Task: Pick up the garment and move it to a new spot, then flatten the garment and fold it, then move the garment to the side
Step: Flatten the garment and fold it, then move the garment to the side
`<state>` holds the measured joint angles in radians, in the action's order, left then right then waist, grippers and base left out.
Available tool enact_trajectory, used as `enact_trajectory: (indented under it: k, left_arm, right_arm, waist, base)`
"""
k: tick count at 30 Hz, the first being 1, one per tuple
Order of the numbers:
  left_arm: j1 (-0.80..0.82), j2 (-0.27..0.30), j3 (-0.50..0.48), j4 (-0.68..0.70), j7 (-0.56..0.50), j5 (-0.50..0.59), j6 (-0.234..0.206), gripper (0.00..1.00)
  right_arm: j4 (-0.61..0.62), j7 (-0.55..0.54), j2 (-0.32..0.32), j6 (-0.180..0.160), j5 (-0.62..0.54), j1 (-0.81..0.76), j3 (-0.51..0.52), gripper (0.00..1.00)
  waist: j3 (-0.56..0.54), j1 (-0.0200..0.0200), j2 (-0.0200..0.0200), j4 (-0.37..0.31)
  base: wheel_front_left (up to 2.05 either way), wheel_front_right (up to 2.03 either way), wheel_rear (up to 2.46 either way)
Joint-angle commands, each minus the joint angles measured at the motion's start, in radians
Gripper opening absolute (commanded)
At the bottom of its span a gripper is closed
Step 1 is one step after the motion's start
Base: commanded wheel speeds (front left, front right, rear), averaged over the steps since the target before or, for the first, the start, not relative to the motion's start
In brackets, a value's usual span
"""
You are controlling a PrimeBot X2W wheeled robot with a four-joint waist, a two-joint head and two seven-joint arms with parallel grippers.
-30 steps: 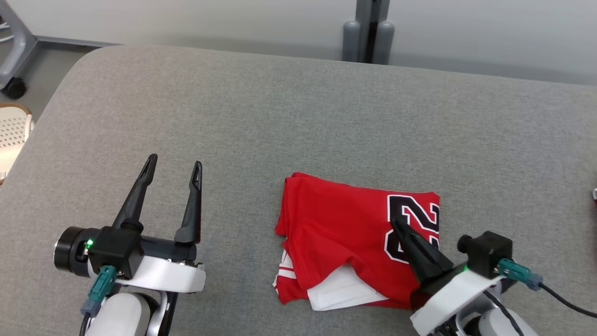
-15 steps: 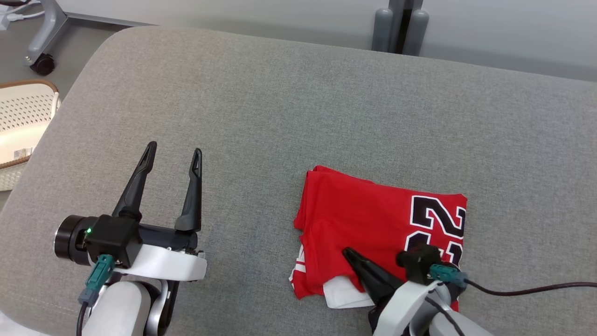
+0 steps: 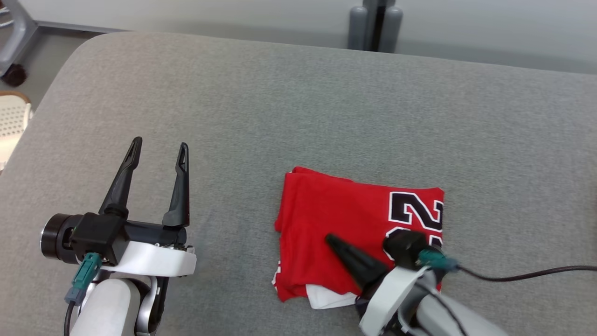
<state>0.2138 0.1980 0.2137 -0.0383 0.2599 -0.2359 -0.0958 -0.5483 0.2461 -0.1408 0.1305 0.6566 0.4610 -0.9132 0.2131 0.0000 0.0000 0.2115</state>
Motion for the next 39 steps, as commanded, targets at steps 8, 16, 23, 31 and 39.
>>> enact_trajectory:
  k: [8, 16, 23, 31, 39]
  left_arm:
    - [-0.017, 0.007, -0.028, 0.012, 0.004, 0.024, 0.005, 1.0]
    - [-0.031, 0.02, -0.051, 0.01, 0.004, 0.039, -0.001, 1.0]
    - [-0.058, 0.034, -0.051, 0.006, 0.002, 0.046, -0.008, 1.0]
    - [-0.104, 0.051, -0.05, 0.011, -0.021, 0.046, -0.02, 1.0]
    - [-0.129, 0.064, -0.044, 0.03, -0.047, 0.047, -0.029, 1.0]
  right_arm:
    - [0.165, 0.021, -0.071, 0.001, -0.043, -0.05, 0.322, 0.0]
    - [0.335, 0.019, -0.043, 0.001, -0.197, -0.182, 0.709, 1.0]
    - [0.408, -0.011, -0.018, 0.001, -0.279, -0.278, 0.852, 1.0]
    - [0.57, -0.091, 0.016, 0.001, -0.37, -0.42, 0.941, 1.0]
    - [0.688, -0.162, 0.039, 0.001, -0.405, -0.506, 0.975, 1.0]
  waist:
    - [-0.023, 0.0, 0.0, -0.094]
    - [-0.039, 0.0, 0.0, -0.176]
    - [-0.059, 0.0, 0.0, -0.205]
    - [-0.084, 0.0, 0.0, -0.223]
    - [-0.094, 0.0, 0.0, -0.228]
  base:
    - [0.0, 0.0, 0.0]
    - [0.0, 0.0, 0.0]
    - [0.0, 0.0, 0.0]
    - [0.0, 0.0, 0.0]
    - [0.0, 0.0, 0.0]
